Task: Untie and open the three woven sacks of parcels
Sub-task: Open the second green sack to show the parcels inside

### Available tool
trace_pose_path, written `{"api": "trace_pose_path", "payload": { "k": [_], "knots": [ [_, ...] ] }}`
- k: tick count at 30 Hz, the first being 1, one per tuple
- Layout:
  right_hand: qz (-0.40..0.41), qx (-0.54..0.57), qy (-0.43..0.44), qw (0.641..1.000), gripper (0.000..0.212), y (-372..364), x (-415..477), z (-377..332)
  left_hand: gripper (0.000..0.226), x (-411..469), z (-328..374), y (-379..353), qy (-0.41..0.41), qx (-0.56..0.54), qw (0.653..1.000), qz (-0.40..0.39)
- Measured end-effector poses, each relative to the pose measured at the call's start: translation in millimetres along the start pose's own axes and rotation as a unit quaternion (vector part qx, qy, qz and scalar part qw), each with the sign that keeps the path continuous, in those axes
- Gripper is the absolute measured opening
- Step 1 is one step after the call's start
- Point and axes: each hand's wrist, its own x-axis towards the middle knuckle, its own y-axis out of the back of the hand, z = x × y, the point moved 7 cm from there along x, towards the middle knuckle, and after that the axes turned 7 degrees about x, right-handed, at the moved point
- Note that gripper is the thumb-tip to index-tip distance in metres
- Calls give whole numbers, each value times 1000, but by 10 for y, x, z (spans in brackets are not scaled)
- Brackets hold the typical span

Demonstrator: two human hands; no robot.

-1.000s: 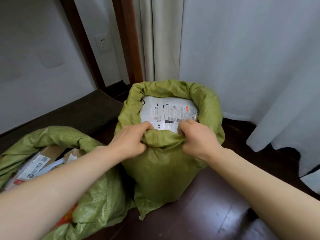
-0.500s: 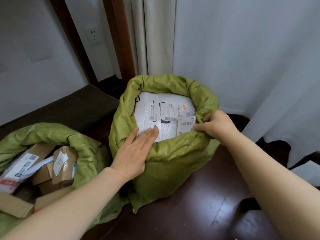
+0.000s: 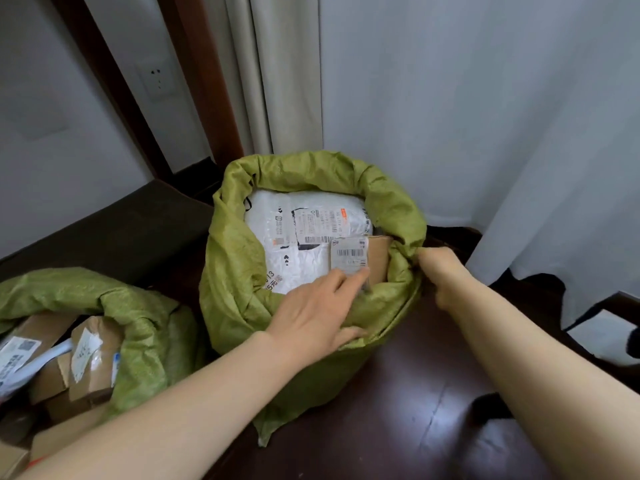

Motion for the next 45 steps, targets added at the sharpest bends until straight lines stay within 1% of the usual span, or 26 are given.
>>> {"api": "trace_pose_path", "payload": {
  "k": [2, 3, 4, 5, 7, 9, 10, 12, 14, 16, 17, 20, 22, 24, 25, 27, 29, 32, 33, 35, 37, 38, 39, 41, 42, 45],
  "knots": [
    [138, -121, 170, 968, 44, 201, -61, -378, 84, 36, 70, -50, -5, 17, 1000, -25],
    [158, -134, 265, 942, 46, 187, -156, -571, 85, 55, 98, -70, -7, 24, 999, -30],
    [135, -163, 338, 917, 47, 74, -219, -728, 86, 75, 93, -107, -4, 22, 999, -33],
    [92, -230, 358, 900, 46, -120, -194, -803, 88, 91, 83, -125, -1, 13, 999, -37],
    [28, -359, 299, 884, 49, -412, 12, -751, 91, 99, 54, -106, -4, 4, 999, -49],
    [16, -339, 243, 909, 37, -462, 247, -653, 79, 101, -7, -7, 3, -11, 999, -48],
    [29, -273, 237, 932, 27, -425, 321, -640, 66, 112, -69, 62, 18, -35, 999, -31],
    [42, -84, 208, 974, 21, -335, 410, -575, 45, 175, -246, 218, 64, -101, 992, 27],
    [8, 88, 164, 983, 14, -357, 476, -487, 39, 342, -518, 357, 110, -146, 977, 110],
    [-25, 170, 120, 978, 13, -404, 512, -421, 42, 601, -795, 459, 121, -127, 971, 164],
    [-33, 185, 98, 977, 15, -403, 527, -391, 50, 766, -906, 454, 118, -97, 977, 151],
    [-70, 193, 20, 978, 12, -379, 575, -299, 81, 1234, -1114, 249, 76, 53, 996, 7],
    [-114, 167, -34, 979, 18, -389, 584, -241, 82, 1413, -1212, 91, 43, 143, 987, -58],
    [-144, 152, -79, 975, 22, -395, 594, -186, 65, 1508, -1216, -4, 15, 166, 984, -68],
    [-155, 156, -94, 971, 27, -396, 617, -160, 53, 1555, -1201, -22, 9, 145, 988, -51],
    [-159, 152, -110, 969, 33, -371, 642, -139, 40, 1668, -1219, 35, 54, 4, 998, -17],
    [-143, 83, -112, 980, 30, -311, 695, -135, 41, 1767, -1362, 32, 142, -151, 976, -60],
    [-134, -16, -121, 984, 27, -261, 694, -152, 48, 1839, -1514, 46, 186, -201, 951, -146],
    [-107, -37, -92, 989, 27, -241, 733, -189, 46, 1833, -1535, 7, 199, -214, 940, -178],
    [5, -121, 56, 991, 35, -148, 773, -359, 32, 1812, -1527, -99, 229, -282, 909, -203],
    [75, -166, 273, 945, 38, -187, 554, -624, 20, 1766, -1533, -182, 258, -309, 898, -180],
    [56, -171, 367, 913, 36, -284, 382, -733, 19, 1742, -1576, -201, 269, -282, 906, -165],
    [8, -195, 424, 884, 40, -425, 273, -785, 23, 1715, -1633, -231, 277, -243, 915, -161],
    [-64, -278, 433, 855, 46, -626, 278, -725, 36, 1644, -1667, -238, 288, -170, 929, -156],
    [-59, -283, 414, 863, 40, -625, 366, -676, 41, 1639, -1671, -206, 287, -145, 938, -132],
    [-22, -121, 342, 932, 24, -469, 588, -646, 52, 1596, -1687, 23, 251, -42, 966, -45]
  ]
}}
